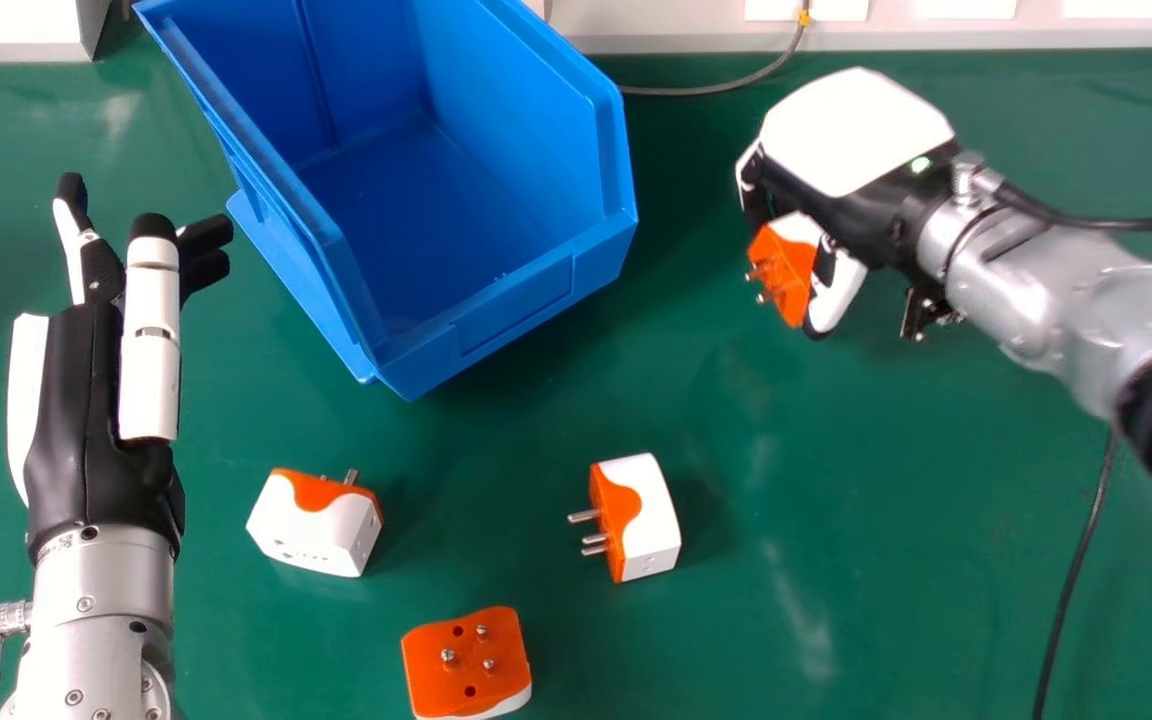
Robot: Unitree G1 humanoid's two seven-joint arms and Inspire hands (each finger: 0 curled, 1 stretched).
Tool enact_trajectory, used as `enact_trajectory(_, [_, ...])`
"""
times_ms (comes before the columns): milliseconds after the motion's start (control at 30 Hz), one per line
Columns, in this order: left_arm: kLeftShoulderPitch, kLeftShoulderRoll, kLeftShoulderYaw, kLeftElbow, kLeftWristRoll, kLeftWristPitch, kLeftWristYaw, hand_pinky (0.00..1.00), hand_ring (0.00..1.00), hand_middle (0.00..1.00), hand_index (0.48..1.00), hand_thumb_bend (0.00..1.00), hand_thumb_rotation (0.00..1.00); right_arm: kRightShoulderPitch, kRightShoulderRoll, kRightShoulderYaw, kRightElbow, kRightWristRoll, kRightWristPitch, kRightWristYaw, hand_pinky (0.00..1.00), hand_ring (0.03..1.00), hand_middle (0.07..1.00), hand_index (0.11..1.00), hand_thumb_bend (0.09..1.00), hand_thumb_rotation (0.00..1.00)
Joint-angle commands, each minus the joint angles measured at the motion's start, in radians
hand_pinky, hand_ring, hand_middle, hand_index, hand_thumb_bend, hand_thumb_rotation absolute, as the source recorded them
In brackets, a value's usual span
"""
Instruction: Pick all objects and put in blue box
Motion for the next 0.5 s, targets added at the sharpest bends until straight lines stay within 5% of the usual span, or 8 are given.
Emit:
enact_trajectory(0, [-0.011,0.006,-0.002,-0.016,0.013,-0.003,0.004,0.94,0.82,0.81,1.0,0.24,1.0,0.037,-0.05,-0.043,-0.103,0.04,-0.032,0.02,0.34,0.449,0.505,0.413,0.505,0.0])
enact_trajectory(233, [-0.021,0.008,0.0,-0.007,0.018,0.002,0.007,0.94,0.82,0.81,1.0,0.24,1.0,0.226,-0.136,-0.151,-0.52,0.087,-0.059,0.096,0.34,0.454,0.509,0.443,0.501,0.0])
enact_trajectory(467, [-0.018,0.007,0.003,-0.006,0.019,0.0,0.009,0.94,0.82,0.81,1.0,0.24,1.0,0.349,-0.125,-0.237,-0.791,0.144,-0.068,0.182,0.34,0.447,0.507,0.482,0.498,0.0])
